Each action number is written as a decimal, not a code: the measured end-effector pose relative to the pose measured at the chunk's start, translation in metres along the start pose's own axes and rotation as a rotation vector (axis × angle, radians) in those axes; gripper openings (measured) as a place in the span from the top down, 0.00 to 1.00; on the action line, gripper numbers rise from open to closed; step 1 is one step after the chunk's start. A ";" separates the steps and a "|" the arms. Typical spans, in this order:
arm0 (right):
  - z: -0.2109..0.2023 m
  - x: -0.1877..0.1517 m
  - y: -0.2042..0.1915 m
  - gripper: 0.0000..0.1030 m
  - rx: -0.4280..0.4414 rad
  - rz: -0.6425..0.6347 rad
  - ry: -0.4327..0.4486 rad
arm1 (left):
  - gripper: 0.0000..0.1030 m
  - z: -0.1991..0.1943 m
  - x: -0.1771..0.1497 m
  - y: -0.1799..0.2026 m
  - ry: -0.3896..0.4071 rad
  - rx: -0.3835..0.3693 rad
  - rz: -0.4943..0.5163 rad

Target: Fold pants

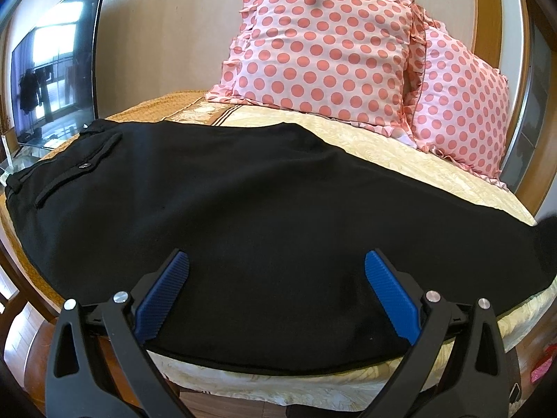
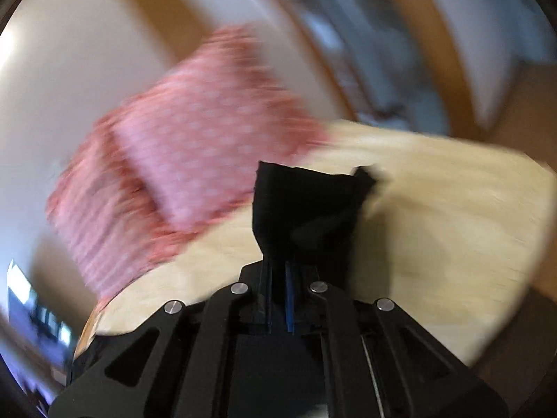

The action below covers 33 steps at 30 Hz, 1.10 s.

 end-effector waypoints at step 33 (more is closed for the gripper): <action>0.170 -0.263 -0.266 0.93 0.565 -0.312 -0.673 | 0.02 -0.042 -0.004 -0.158 0.011 0.121 -0.401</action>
Point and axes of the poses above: each gripper's, at about its wrist camera, not at the fingertips, and z roughly the way its jaws point, y to its right, x to its top, the point moved 5 cm from there along z, roughly the way its jaws point, and after that the axes turned 14 degrees about x, right-handed, at the moved point
